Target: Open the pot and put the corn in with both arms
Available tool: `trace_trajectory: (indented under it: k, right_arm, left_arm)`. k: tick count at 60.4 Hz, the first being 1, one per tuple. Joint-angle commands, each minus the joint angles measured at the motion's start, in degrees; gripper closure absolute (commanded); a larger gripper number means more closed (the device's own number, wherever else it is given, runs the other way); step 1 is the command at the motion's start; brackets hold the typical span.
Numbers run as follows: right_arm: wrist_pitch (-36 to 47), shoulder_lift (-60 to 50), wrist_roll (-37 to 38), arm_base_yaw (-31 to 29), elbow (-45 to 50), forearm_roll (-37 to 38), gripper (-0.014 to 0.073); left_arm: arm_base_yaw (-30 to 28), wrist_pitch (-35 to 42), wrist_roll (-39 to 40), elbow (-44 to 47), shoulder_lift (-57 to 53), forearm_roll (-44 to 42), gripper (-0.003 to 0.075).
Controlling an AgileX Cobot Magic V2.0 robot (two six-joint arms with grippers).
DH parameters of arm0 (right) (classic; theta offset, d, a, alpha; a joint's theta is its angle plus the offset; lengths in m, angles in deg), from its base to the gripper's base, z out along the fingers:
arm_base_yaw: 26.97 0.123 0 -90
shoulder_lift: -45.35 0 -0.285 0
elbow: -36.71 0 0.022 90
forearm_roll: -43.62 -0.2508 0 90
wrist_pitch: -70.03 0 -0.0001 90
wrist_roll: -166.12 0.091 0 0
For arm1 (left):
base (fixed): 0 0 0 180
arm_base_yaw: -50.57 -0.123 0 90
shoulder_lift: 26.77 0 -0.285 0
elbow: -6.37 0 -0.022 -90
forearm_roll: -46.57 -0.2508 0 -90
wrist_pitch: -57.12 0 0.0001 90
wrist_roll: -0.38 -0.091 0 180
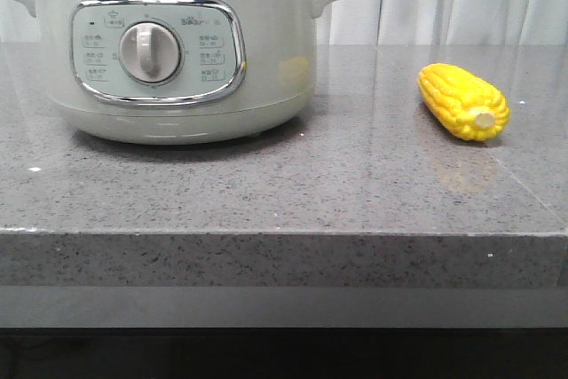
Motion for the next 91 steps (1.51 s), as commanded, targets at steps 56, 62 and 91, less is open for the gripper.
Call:
trace_trajectory:
  k: [56,62,91]
  right_arm:
    - [2.9,55.0,-0.4,9.0,-34.1,-12.4,-0.0018]
    - [2.2,55.6,-0.4,9.0,-34.2,-12.5,0.0074]
    - [2.1,49.7,-0.4,9.0,-39.7,-12.5,0.0392]
  left_arm:
    - [0.5,6.8,0.4,-1.5,-1.0,2.2,0.0552]
    - [0.5,6.8,0.4,-1.5,-1.0,2.2,0.0552]
    - [0.5,6.8,0.4,-1.5,-1.0,2.2,0.0552]
